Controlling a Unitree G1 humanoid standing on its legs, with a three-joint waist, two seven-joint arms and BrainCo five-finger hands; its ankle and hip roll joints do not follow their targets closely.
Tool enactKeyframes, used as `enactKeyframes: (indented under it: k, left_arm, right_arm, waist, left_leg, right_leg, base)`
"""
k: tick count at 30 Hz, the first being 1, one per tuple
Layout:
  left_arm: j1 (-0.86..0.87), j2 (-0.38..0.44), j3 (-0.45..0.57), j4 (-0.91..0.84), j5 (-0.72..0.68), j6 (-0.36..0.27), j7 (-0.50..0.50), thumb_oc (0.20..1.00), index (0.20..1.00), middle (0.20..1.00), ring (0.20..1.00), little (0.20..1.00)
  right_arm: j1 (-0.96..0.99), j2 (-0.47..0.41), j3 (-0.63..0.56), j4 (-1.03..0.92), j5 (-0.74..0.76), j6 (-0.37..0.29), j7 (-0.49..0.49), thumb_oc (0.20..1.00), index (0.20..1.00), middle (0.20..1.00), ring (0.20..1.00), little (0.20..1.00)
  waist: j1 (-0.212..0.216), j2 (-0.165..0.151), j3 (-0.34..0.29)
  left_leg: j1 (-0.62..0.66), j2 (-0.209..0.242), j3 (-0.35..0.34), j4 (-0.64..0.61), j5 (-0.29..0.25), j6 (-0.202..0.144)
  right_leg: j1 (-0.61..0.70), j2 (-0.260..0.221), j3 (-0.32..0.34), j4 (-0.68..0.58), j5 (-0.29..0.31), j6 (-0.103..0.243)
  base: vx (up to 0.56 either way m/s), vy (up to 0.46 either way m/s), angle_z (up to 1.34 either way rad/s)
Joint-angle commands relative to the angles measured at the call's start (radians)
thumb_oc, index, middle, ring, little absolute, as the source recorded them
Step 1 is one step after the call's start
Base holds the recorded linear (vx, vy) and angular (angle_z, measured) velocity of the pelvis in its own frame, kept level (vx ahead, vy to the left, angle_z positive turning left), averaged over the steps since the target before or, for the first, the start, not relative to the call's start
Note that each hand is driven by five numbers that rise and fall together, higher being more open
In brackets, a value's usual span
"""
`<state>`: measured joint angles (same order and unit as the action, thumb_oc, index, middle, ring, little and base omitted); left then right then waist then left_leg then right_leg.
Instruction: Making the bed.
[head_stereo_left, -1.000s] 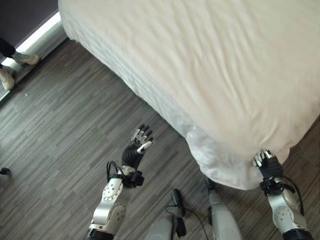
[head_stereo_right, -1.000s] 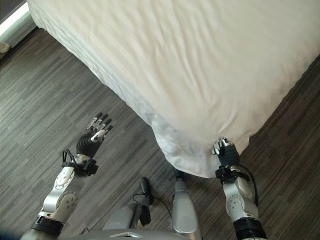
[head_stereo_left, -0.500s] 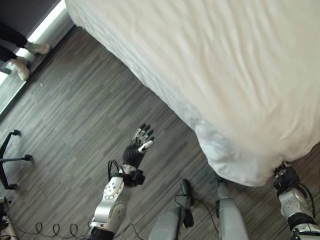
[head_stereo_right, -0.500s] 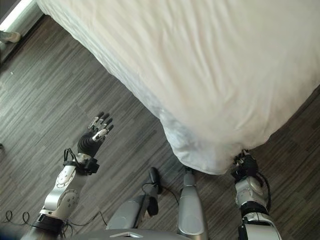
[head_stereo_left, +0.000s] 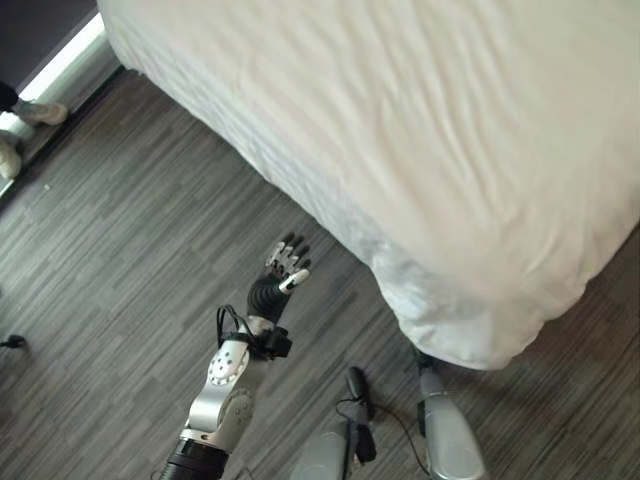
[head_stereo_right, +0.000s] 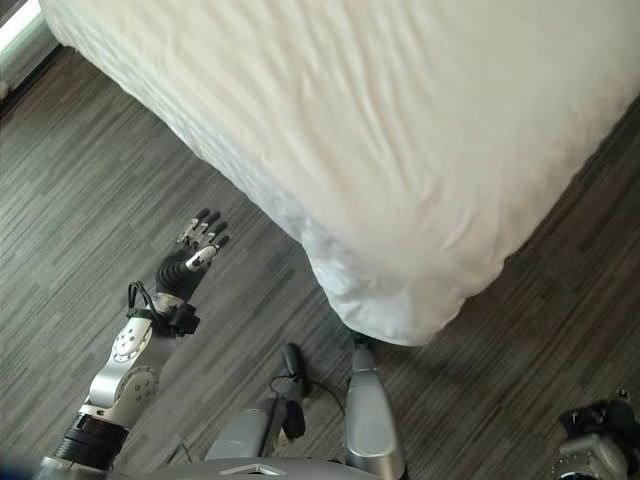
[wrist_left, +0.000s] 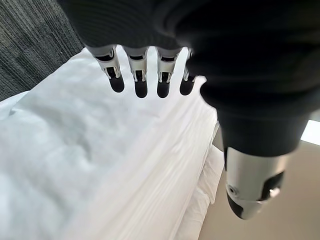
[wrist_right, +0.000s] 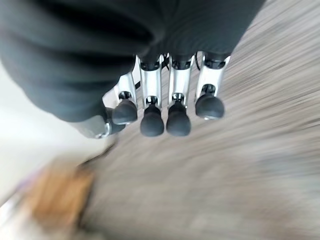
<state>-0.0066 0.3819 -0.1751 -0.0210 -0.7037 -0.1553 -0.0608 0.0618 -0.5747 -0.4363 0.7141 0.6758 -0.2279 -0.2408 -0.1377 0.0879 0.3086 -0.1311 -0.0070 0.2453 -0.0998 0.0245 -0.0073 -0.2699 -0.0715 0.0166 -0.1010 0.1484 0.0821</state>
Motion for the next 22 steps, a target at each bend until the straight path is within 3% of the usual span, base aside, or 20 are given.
enactKeyframes:
  k: [1, 2, 8, 12, 14, 18, 22]
  left_arm:
    - [0.016, -0.012, 0.055, 0.029, -0.009, -0.052, 0.002, 1.0, 1.0, 1.0, 1.0, 1.0]
    - [0.048, -0.011, 0.08, 0.034, -0.007, -0.048, 0.001, 1.0, 1.0, 1.0, 1.0, 1.0]
    - [0.113, -0.013, 0.115, 0.043, 0.022, -0.033, -0.002, 1.0, 1.0, 1.0, 1.0, 1.0]
    - [0.155, -0.028, 0.118, 0.067, 0.074, -0.021, 0.01, 1.0, 1.0, 1.0, 1.0, 1.0]
    - [0.176, -0.043, 0.107, 0.08, 0.126, -0.01, 0.026, 1.0, 1.0, 1.0, 1.0, 1.0]
    - [0.189, -0.067, 0.108, 0.08, 0.126, -0.006, 0.049, 1.0, 1.0, 1.0, 1.0, 1.0]
    - [0.193, -0.077, 0.108, 0.078, 0.154, -0.005, 0.071, 1.0, 1.0, 1.0, 1.0, 1.0]
  right_arm:
    - [-0.028, 0.071, 0.047, -0.211, -0.106, -0.087, 0.019, 0.526, 0.526, 0.526, 0.526, 0.526]
    - [-0.011, 0.122, 0.099, -0.392, -0.141, -0.084, 0.066, 1.0, 1.0, 1.0, 1.0, 1.0]
    - [0.018, 0.214, 0.254, -0.641, -0.143, -0.052, 0.194, 1.0, 1.0, 1.0, 1.0, 1.0]
    - [0.07, 0.251, 0.422, -0.649, -0.15, 0.014, 0.288, 1.0, 1.0, 1.0, 1.0, 1.0]
    - [0.117, 0.286, 0.48, -0.618, -0.137, 0.047, 0.304, 1.0, 1.0, 1.0, 1.0, 1.0]
    - [0.145, 0.319, 0.522, -0.611, -0.127, 0.064, 0.29, 1.0, 1.0, 1.0, 1.0, 1.0]
    - [0.165, 0.31, 0.523, -0.608, -0.128, 0.078, 0.277, 1.0, 1.0, 1.0, 1.0, 1.0]
  waist:
    - [0.029, -0.015, -0.106]
    - [0.034, -0.03, -0.13]
    - [0.064, -0.062, -0.2]
    - [0.094, -0.09, -0.243]
    - [0.104, -0.1, -0.258]
    - [0.118, -0.108, -0.271]
    - [0.118, -0.113, -0.28]
  left_leg:
    - [0.039, -0.021, -0.025, 0.013, -0.081, 0.034]
    - [0.074, -0.021, -0.035, 0.013, -0.088, 0.035]
    - [0.131, -0.021, -0.058, 0.013, -0.092, 0.04]
    - [0.176, -0.026, -0.092, 0.013, -0.097, 0.047]
    - [0.198, -0.03, -0.12, 0.013, -0.101, 0.049]
    - [0.221, -0.029, -0.11, 0.013, -0.108, 0.054]
    - [0.25, -0.03, -0.115, 0.013, -0.116, 0.058]
  right_leg:
    - [0.097, 0.063, -0.082, 0.014, -0.131, -0.027]
    - [0.135, 0.065, -0.089, 0.014, -0.139, -0.027]
    - [0.204, 0.065, -0.109, 0.014, -0.149, -0.028]
    - [0.265, 0.061, -0.14, 0.014, -0.164, -0.026]
    - [0.302, 0.059, -0.166, 0.014, -0.177, -0.03]
    - [0.322, 0.061, -0.18, 0.016, -0.183, -0.025]
    - [0.351, 0.059, -0.187, 0.032, -0.195, -0.026]
  base:
    - [-0.06, 0.08, -0.04]
    - [-0.07, 0.083, -0.02]
    - [-0.06, 0.061, 0.17]
    - [-0.08, 0.075, 0.29]
    - [-0.09, 0.072, 0.31]
    - [-0.06, 0.036, 0.24]
    - [-0.01, 0.014, -0.03]
